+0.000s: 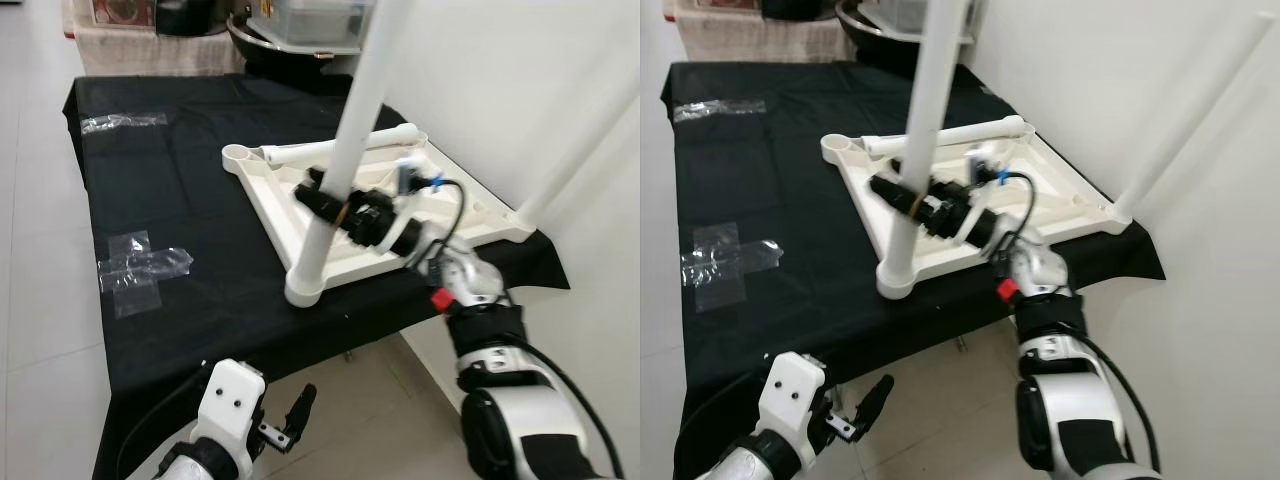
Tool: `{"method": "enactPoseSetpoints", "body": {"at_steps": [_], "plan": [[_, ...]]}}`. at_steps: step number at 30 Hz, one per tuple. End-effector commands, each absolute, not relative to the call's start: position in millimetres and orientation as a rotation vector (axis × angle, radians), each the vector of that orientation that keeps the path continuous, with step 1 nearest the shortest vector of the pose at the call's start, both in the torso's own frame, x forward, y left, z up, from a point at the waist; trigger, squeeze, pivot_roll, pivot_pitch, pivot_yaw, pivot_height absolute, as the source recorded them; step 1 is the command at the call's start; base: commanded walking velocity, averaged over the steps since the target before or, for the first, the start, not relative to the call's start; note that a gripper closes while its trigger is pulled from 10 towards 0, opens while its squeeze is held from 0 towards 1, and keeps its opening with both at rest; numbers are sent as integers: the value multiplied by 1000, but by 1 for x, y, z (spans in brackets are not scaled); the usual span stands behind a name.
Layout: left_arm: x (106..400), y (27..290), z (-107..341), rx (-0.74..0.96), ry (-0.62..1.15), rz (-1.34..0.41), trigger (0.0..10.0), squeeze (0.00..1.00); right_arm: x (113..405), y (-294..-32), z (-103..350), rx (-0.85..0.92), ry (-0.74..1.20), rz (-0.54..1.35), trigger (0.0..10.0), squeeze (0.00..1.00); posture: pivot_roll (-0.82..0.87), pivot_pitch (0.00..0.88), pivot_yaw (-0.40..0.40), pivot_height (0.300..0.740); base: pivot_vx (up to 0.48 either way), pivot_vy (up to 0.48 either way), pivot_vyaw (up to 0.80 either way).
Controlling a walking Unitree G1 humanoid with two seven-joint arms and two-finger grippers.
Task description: Building children table
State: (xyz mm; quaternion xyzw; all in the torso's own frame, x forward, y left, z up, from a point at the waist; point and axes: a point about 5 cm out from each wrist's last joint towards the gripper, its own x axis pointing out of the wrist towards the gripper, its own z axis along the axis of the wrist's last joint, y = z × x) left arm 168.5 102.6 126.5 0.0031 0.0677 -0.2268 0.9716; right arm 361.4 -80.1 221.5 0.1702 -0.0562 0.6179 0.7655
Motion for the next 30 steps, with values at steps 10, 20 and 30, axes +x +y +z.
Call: {"method": "enactPoseSetpoints", "body": {"at_steps": [10, 20, 30], "plan": [[166, 102, 123, -5, 158, -464, 10000, 0, 376, -52, 243, 267, -160, 1242, 0, 0, 168, 101, -199, 740, 0, 0, 0], [167, 101, 123, -11, 159, -463, 10000, 0, 393, -58, 240, 233, -163, 721, 0, 0, 159, 103, -197, 740, 0, 0, 0], [167, 102, 123, -7, 159, -465, 10000, 0, 391, -96, 225, 178, -87, -126, 0, 0, 160, 98, -192, 740, 0, 0, 0]]}}
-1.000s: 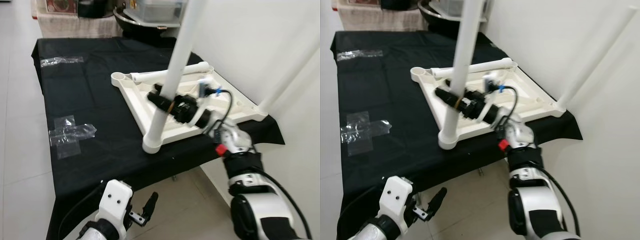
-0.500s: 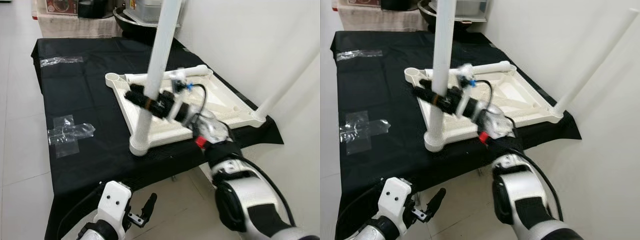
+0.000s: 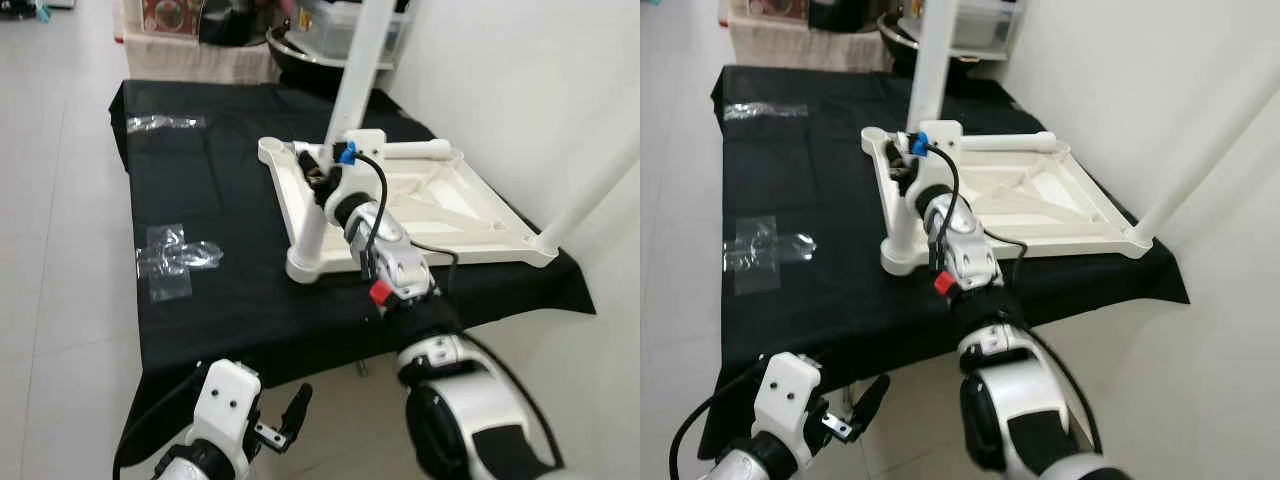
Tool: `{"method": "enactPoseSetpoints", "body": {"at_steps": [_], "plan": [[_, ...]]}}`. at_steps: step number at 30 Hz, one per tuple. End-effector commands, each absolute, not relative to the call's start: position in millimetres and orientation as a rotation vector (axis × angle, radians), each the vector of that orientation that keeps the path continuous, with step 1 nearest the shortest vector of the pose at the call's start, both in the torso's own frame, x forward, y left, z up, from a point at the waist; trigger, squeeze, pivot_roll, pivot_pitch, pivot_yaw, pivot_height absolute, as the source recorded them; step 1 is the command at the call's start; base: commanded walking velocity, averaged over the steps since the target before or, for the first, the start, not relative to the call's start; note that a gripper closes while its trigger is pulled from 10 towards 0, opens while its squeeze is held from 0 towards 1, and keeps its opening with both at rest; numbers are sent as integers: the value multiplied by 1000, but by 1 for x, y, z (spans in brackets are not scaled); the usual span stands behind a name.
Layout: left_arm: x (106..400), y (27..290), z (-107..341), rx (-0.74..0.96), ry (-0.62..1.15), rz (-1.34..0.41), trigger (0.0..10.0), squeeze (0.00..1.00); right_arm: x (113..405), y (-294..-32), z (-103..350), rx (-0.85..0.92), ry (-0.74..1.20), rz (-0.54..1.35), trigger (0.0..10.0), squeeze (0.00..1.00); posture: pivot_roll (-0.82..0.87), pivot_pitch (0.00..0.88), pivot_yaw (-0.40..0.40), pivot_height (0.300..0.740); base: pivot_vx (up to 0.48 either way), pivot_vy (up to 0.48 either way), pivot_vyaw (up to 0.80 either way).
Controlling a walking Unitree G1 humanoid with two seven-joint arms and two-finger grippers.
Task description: Building children table
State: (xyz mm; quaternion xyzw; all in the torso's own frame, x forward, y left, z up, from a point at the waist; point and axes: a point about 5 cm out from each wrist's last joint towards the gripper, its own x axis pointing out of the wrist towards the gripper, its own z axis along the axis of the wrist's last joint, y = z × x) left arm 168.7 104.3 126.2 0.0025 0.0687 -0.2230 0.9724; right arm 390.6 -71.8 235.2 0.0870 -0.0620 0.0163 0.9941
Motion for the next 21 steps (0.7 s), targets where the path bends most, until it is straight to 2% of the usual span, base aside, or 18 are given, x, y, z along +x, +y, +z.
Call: {"method": "enactPoseSetpoints", "body": {"at_steps": [1, 6, 7, 8, 9, 11, 12, 16, 17, 18, 19, 21], "plan": [[167, 102, 123, -5, 159, -465, 10000, 0, 389, -92, 224, 195, -84, -173, 0, 0, 161, 98, -191, 740, 0, 0, 0], [167, 102, 123, -5, 159, -464, 10000, 0, 387, -81, 222, 220, -68, -179, 0, 0, 161, 98, -191, 740, 0, 0, 0], [167, 102, 123, -6, 159, -464, 10000, 0, 386, -76, 222, 230, -68, -166, 10000, 0, 160, 99, -192, 740, 0, 0, 0], [167, 102, 123, -6, 159, -464, 10000, 0, 386, -76, 222, 230, -68, -166, 10000, 0, 160, 99, -192, 740, 0, 0, 0], [167, 102, 123, -7, 160, -464, 10000, 0, 385, -71, 222, 251, -89, -105, 10000, 1000, 159, 99, -194, 740, 0, 0, 0], [167, 102, 123, -8, 159, -464, 10000, 0, 384, -68, 223, 262, -105, -76, 10000, 1000, 159, 99, -194, 740, 0, 0, 0], [167, 101, 123, -8, 159, -464, 10000, 0, 385, -71, 227, 264, -140, -59, 10000, 929, 160, 100, -196, 740, 0, 0, 0], [167, 101, 123, -9, 158, -464, 10000, 0, 385, -74, 230, 260, -160, -64, 10000, 929, 160, 100, -196, 740, 0, 0, 0], [167, 101, 123, -9, 158, -464, 10000, 0, 391, -82, 236, 276, -196, 22, 10000, 0, 160, 99, -195, 740, 0, 0, 0], [167, 101, 123, -9, 157, -464, 10000, 0, 397, -89, 242, 311, -212, 155, 10000, 0, 158, 98, -195, 740, 0, 0, 0], [167, 101, 123, -9, 157, -464, 10000, 0, 397, -89, 242, 311, -212, 155, 10000, 0, 158, 98, -195, 740, 0, 0, 0], [167, 101, 123, -9, 156, -464, 10000, 0, 402, -97, 249, 359, -232, 298, 10000, 0, 158, 98, -195, 740, 0, 0, 0]]}}
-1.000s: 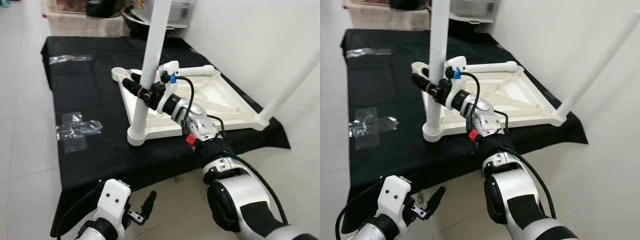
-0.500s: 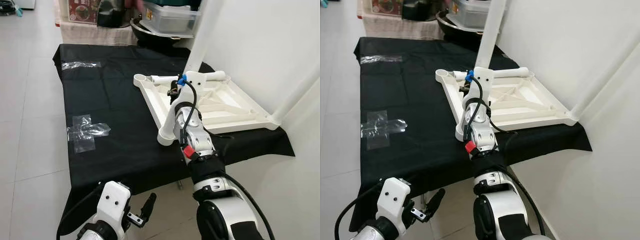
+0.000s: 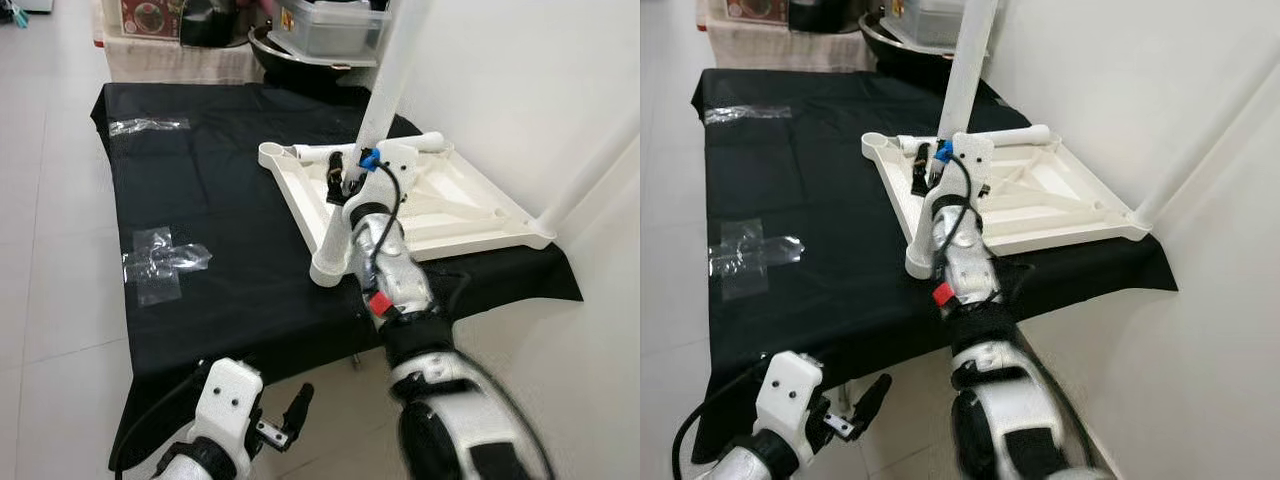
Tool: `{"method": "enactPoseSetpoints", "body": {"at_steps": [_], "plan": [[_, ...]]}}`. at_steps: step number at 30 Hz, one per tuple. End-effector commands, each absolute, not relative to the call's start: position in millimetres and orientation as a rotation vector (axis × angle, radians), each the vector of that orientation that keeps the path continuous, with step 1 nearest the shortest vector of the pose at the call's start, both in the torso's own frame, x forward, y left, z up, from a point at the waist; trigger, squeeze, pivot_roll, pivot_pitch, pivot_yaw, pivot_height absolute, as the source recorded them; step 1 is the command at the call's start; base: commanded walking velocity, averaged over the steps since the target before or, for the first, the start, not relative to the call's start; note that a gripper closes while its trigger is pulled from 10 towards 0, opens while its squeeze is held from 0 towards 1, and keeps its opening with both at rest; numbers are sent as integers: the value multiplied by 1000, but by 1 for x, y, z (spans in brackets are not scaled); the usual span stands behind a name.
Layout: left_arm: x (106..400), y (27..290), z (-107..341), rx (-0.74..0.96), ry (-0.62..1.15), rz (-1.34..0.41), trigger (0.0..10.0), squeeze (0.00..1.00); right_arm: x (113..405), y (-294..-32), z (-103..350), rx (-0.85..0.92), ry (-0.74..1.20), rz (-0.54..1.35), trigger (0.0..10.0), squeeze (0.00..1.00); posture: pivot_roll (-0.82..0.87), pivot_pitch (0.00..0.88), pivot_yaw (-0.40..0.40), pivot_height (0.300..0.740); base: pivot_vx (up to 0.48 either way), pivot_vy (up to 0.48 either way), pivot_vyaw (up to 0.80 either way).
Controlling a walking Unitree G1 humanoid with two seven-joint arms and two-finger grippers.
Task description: Building children table
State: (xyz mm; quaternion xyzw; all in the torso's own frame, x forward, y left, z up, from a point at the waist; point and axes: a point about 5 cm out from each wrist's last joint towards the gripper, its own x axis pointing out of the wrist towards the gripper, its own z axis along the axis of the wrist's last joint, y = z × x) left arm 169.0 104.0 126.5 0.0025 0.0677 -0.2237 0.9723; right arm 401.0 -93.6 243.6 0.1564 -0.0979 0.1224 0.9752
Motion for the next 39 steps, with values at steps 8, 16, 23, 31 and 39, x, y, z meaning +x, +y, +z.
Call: {"method": "enactPoseSetpoints", "body": {"at_steps": [8, 16, 23, 31, 39], "plan": [[166, 102, 123, -8, 157, -465, 10000, 0, 382, -88, 238, 166, -94, 1080, 10000, 0, 167, 97, -198, 740, 0, 0, 0], [165, 101, 123, -6, 160, -466, 10000, 0, 365, -74, 231, 134, -42, 1444, 10000, 0, 180, 87, -200, 740, 0, 0, 0], [163, 101, 123, -8, 161, -467, 10000, 0, 363, -66, 229, 117, -39, 1515, 3373, 0, 180, 86, -206, 740, 0, 0, 0], [164, 101, 123, -9, 161, -466, 10000, 0, 377, -65, 235, 105, -99, 1241, 0, 0, 176, 95, -204, 740, 0, 0, 0], [165, 102, 123, -10, 160, -466, 10000, 0, 402, -89, 232, 93, -81, 561, 0, 0, 159, 98, -194, 740, 0, 0, 0]]}}
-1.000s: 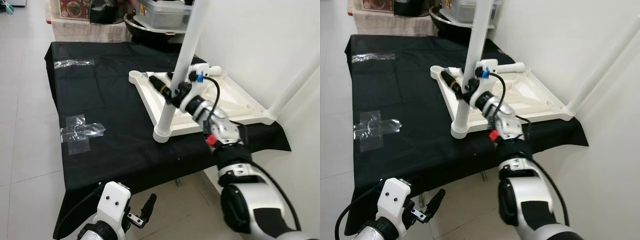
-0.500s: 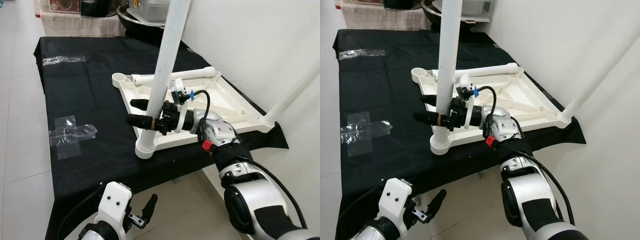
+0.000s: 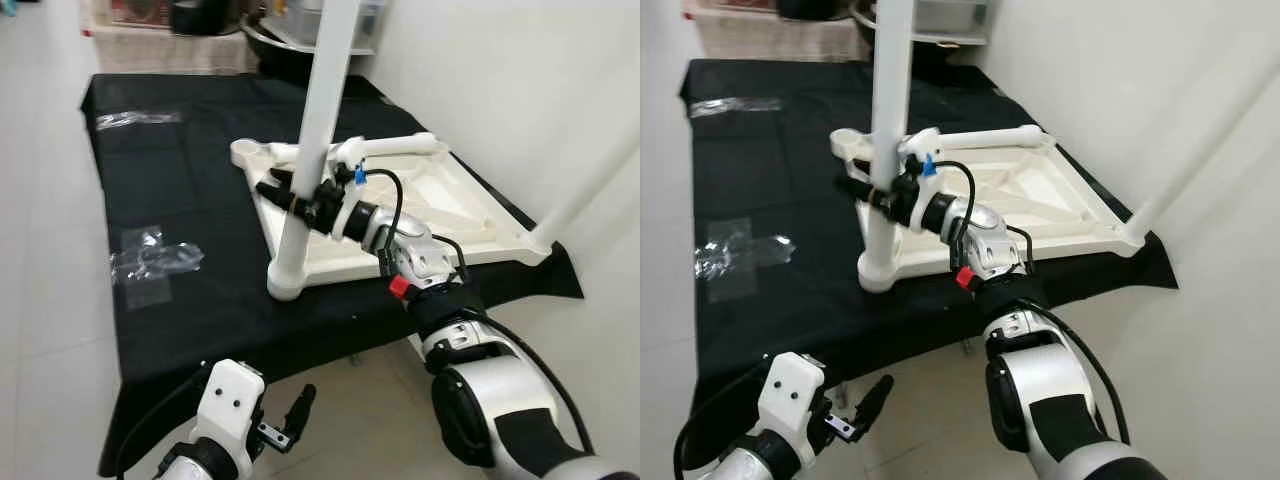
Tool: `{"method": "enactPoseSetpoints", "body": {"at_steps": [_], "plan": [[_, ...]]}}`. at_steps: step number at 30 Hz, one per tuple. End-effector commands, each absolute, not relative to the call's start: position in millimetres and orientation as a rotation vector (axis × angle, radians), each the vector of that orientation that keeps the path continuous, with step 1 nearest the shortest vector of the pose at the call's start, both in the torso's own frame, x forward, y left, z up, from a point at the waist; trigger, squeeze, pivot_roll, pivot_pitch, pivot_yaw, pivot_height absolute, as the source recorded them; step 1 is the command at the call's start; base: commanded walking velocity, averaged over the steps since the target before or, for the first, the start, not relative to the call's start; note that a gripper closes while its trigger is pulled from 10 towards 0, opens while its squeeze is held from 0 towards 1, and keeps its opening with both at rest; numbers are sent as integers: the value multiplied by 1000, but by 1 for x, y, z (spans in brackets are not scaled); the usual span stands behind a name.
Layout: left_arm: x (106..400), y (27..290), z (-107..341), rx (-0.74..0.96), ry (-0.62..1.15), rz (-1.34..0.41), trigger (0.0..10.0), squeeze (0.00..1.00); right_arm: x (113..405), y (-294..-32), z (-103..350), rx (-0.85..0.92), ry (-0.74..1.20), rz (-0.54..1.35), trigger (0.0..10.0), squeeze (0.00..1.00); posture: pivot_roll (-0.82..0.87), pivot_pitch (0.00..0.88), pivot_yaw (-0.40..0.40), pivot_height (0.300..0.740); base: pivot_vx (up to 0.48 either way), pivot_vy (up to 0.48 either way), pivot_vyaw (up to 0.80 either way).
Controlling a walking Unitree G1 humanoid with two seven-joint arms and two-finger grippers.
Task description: Building children table
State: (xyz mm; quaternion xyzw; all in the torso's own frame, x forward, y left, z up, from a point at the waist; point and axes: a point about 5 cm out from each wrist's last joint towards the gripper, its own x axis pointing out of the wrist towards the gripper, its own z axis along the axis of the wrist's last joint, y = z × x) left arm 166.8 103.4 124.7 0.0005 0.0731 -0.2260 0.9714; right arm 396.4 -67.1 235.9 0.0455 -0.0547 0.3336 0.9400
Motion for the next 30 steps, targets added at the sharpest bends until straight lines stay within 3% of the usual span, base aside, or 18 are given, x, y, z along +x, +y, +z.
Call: {"method": "enactPoseSetpoints", "body": {"at_steps": [1, 2, 3, 5, 11, 12, 13, 14, 15, 16, 19, 20, 21, 25, 30], "plan": [[166, 102, 123, -9, 160, -469, 10000, 0, 406, -104, 228, 75, -59, 302, 0, 0, 155, 98, -191, 740, 0, 0, 0], [167, 102, 123, -7, 160, -469, 10000, 0, 405, -116, 225, 87, -33, 104, 0, 0, 155, 97, -190, 740, 0, 0, 0], [167, 102, 123, -7, 160, -469, 10000, 0, 405, -116, 225, 87, -33, 104, 0, 0, 155, 97, -190, 740, 0, 0, 0], [167, 102, 122, -5, 159, -470, 10000, 0, 399, -127, 222, 117, -11, -114, 0, 0, 160, 95, -189, 740, 0, 0, 0], [167, 103, 122, -2, 159, -470, 10000, 0, 394, -123, 220, 174, 1, -228, 0, 0, 163, 94, -188, 740, 0, 0, 0], [168, 103, 122, -2, 160, -469, 10000, 0, 395, -115, 222, 213, -9, -211, 4941, 0, 163, 96, -188, 740, 0, 0, 0], [168, 103, 122, -2, 160, -469, 10000, 0, 395, -115, 222, 213, -9, -211, 4941, 0, 163, 96, -188, 740, 0, 0, 0], [168, 103, 122, -2, 159, -469, 10000, 0, 396, -110, 224, 246, -29, -184, 10000, 0, 161, 96, -188, 740, 0, 0, 0], [168, 103, 122, -2, 159, -469, 10000, 0, 396, -110, 224, 246, -29, -184, 10000, 0, 161, 96, -188, 740, 0, 0, 0], [168, 103, 122, -3, 160, -468, 10000, 0, 396, -103, 231, 233, -88, -140, 10000, 1000, 159, 97, -188, 740, 0, 0, 0], [168, 103, 122, -4, 161, -468, 10000, 0, 396, -102, 232, 233, -102, -126, 10000, 1000, 158, 98, -191, 740, 0, 0, 0], [168, 103, 122, -5, 160, -468, 10000, 0, 395, -104, 234, 236, -124, -127, 10000, 541, 159, 96, -191, 740, 0, 0, 0], [168, 103, 123, -5, 160, -468, 10000, 0, 394, -105, 235, 242, -137, -130, 10000, 0, 159, 96, -191, 740, 0, 0, 0], [168, 103, 123, -6, 159, -469, 10000, 0, 396, -111, 241, 259, -200, -18, 10000, 0, 158, 97, -188, 740, 0, 0, 0], [168, 102, 123, -7, 159, -470, 10000, 0, 396, -113, 245, 390, -187, 565, 10000, 0, 157, 97, -190, 740, 0, 0, 0]]}}
